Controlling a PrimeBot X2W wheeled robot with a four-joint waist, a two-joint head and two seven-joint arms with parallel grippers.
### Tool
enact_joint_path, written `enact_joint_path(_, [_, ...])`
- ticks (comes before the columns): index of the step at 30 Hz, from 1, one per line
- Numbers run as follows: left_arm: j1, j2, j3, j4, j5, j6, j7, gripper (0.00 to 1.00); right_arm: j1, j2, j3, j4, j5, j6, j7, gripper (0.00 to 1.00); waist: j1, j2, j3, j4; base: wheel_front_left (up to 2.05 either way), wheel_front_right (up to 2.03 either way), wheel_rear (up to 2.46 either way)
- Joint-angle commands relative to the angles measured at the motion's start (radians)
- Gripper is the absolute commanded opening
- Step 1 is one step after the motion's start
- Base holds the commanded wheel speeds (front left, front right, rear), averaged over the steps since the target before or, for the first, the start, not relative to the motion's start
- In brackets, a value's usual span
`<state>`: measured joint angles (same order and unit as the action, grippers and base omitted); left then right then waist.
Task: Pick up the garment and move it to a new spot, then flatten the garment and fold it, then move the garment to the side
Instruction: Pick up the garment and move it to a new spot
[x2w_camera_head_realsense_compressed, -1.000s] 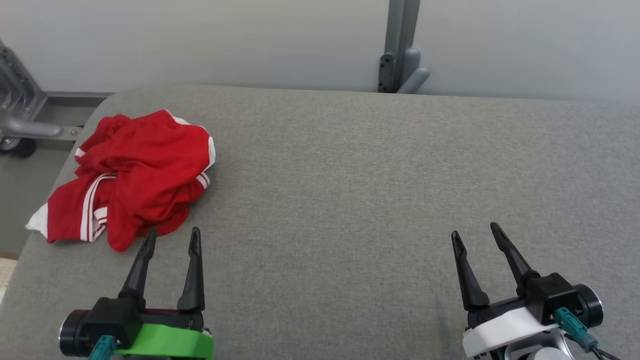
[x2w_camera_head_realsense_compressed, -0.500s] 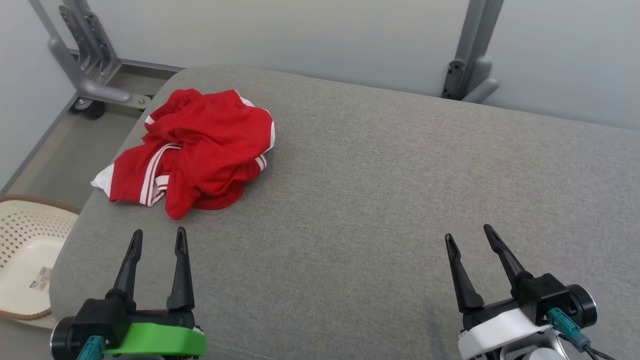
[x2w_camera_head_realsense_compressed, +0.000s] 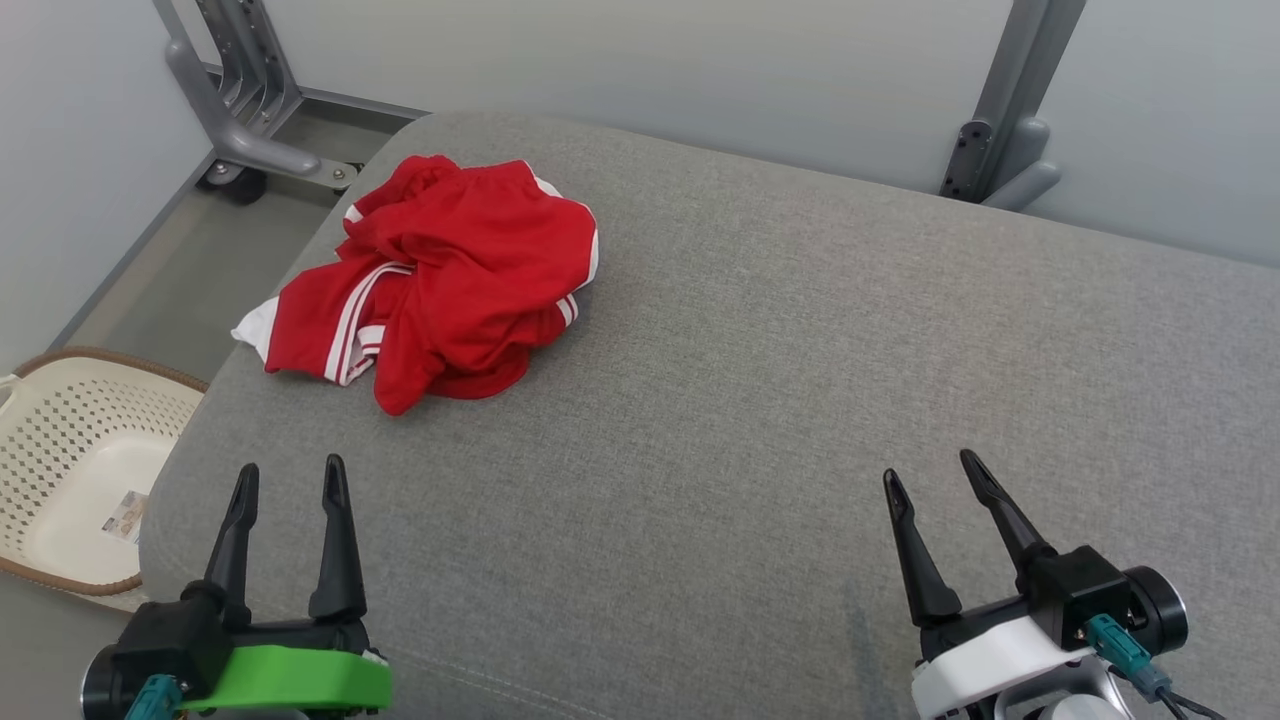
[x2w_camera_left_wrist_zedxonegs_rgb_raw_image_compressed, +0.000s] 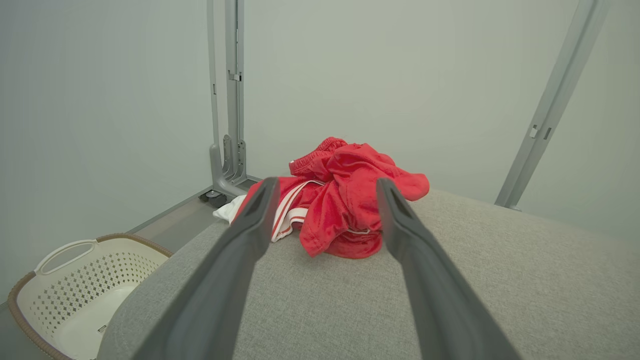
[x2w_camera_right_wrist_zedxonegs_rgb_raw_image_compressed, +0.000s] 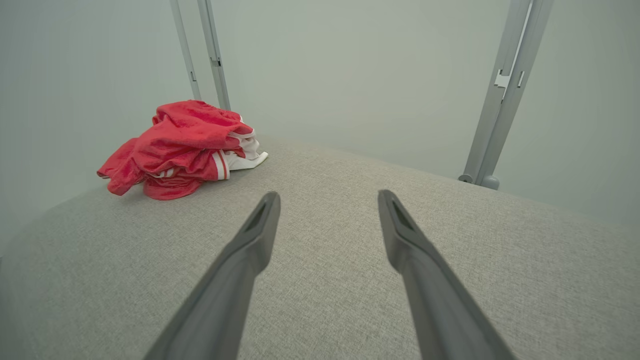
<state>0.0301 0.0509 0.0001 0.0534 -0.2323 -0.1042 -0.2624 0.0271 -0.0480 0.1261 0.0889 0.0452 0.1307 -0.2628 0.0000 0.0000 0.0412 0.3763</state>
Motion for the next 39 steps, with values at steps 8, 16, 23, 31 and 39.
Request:
enact_joint_path(8, [-0.125, 0.000, 0.033, 0.028, -0.068, -0.014, -0.003, 1.00, -0.041, -0.004, -0.011, 0.005, -0.041, 0.000, -0.003, 1.00, 0.0000, 0.0000, 0.085, -0.036, 0.00, 0.00, 0.00])
enact_joint_path(16, [-0.345, 0.000, 0.072, 0.110, -0.091, -0.027, -0.003, 1.00, -0.087, -0.004, -0.016, 0.004, -0.079, 0.000, -0.003, 1.00, 0.0000, 0.0000, 0.187, -0.062, 0.00, 0.00, 0.00])
enact_joint_path(23, [-0.579, 0.000, 0.071, 0.266, -0.061, -0.028, -0.002, 1.00, -0.141, -0.004, -0.003, 0.005, -0.104, 0.000, -0.003, 1.00, 0.0000, 0.0000, 0.275, -0.086, 0.00, 0.00, 0.00])
enact_joint_path(31, [-0.811, 0.023, 0.138, 0.586, -0.032, -0.028, -0.002, 1.00, -0.187, -0.004, 0.005, 0.002, -0.115, 0.000, -0.003, 1.00, 0.0000, 0.0000, 0.346, -0.130, 0.00, 0.00, 0.00])
enact_joint_path(39, [-0.989, 0.063, 0.152, 0.955, -0.021, -0.026, 0.006, 1.00, -0.196, -0.004, 0.016, -0.009, -0.108, 0.000, -0.003, 1.00, 0.0000, 0.0000, 0.376, -0.178, 0.00, 0.00, 0.00])
